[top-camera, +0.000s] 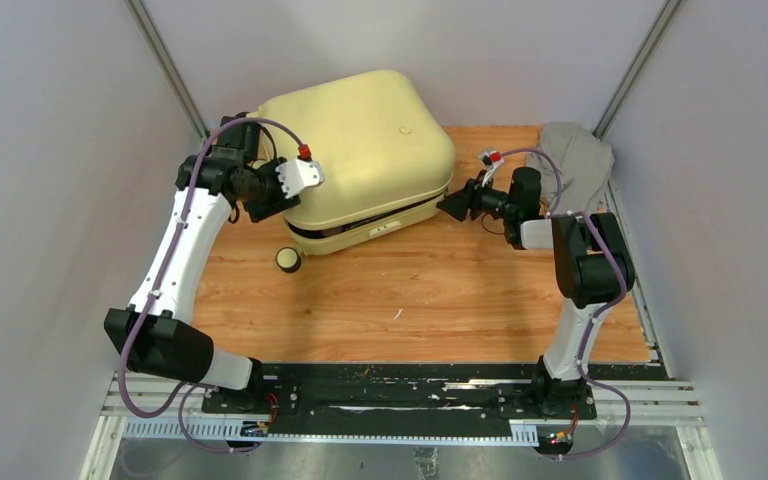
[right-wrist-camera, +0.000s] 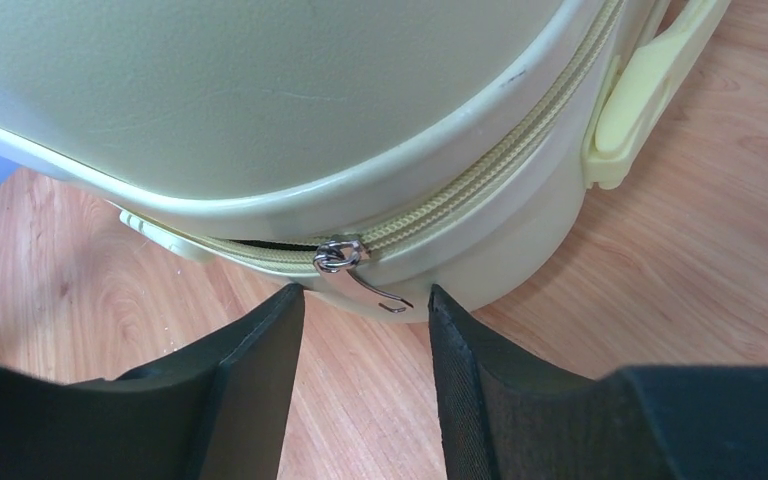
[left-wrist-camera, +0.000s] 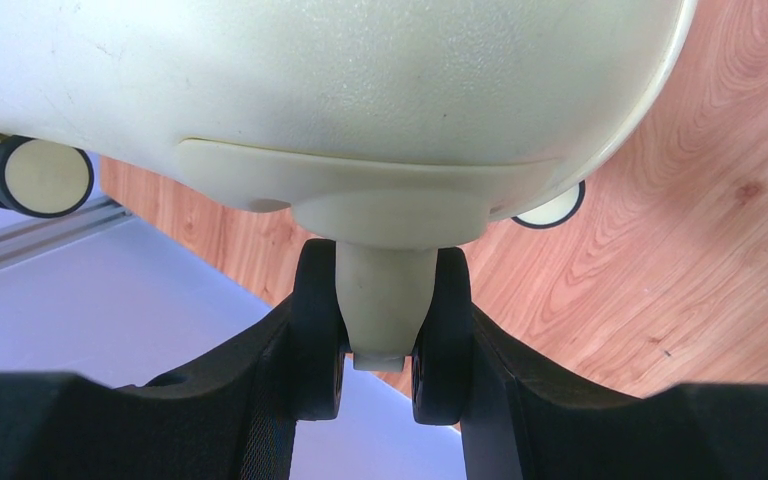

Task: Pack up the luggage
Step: Zip the luggage at the center of the board.

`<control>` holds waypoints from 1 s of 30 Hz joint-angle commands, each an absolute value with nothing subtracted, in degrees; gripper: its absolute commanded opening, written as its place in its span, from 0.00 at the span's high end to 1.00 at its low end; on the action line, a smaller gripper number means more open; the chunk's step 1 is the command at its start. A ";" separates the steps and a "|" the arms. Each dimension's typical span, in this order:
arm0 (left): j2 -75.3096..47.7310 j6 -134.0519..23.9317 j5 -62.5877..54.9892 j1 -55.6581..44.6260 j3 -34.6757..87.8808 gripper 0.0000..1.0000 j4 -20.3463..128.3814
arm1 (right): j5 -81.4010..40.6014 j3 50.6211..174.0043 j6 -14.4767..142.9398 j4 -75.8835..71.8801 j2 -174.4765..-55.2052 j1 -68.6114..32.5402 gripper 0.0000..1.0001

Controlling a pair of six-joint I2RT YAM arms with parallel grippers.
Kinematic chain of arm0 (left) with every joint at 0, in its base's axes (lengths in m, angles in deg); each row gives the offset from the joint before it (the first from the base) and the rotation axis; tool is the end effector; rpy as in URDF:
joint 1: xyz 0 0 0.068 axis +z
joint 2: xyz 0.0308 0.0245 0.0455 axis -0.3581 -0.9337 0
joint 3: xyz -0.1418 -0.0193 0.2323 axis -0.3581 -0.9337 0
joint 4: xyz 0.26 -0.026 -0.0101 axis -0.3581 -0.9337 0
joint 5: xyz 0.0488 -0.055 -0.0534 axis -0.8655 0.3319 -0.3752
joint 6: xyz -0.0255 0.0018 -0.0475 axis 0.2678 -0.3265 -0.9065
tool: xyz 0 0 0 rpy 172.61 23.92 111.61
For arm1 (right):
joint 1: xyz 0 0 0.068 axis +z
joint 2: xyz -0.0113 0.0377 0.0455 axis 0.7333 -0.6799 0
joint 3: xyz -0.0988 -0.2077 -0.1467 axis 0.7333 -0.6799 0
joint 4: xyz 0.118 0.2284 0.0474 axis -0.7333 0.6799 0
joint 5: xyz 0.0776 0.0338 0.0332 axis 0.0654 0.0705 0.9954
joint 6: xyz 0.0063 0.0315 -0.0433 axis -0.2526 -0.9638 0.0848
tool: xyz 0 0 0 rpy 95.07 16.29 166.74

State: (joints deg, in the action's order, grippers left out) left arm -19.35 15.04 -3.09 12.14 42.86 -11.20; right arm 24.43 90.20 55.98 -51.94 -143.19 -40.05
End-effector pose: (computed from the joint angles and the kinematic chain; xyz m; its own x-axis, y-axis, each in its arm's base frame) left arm 0.2712 -0.0478 0.3754 -0.2224 0.8872 -0.4043 0.8205 0.3943 0.4139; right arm 0.3833 0.0763 0.1823 -0.3324 0.1182 -0.9357 -0.7982 0.4932 0.3459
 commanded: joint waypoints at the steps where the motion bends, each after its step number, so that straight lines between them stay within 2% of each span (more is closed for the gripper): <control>1: -15.42 15.85 -2.22 11.58 43.99 1.00 -8.47 | 22.82 91.68 58.81 -53.24 -142.03 -39.43 0.52; 2: -15.41 15.91 -2.22 11.58 43.99 1.00 -8.47 | 22.84 91.70 58.94 -53.22 -141.83 -39.44 0.56; 6: -15.07 16.06 -2.09 11.58 43.70 1.00 -8.46 | 22.64 92.11 59.96 -51.76 -141.30 -39.43 0.83; 8: -14.78 16.31 -2.00 11.58 43.34 1.00 -8.42 | 22.17 92.22 60.82 -50.75 -140.89 -39.43 0.92; 11: -14.36 16.96 -2.04 11.56 42.75 1.00 -8.47 | 21.23 92.14 61.84 -49.50 -140.18 -39.43 0.99; 23: -13.51 17.25 -1.35 11.58 42.15 1.00 -8.47 | 19.21 90.78 63.79 -46.11 -136.47 -39.79 1.00; 30: -14.12 15.68 0.21 11.28 42.03 1.00 -8.51 | 19.50 86.77 63.18 -47.33 -134.62 -35.46 1.00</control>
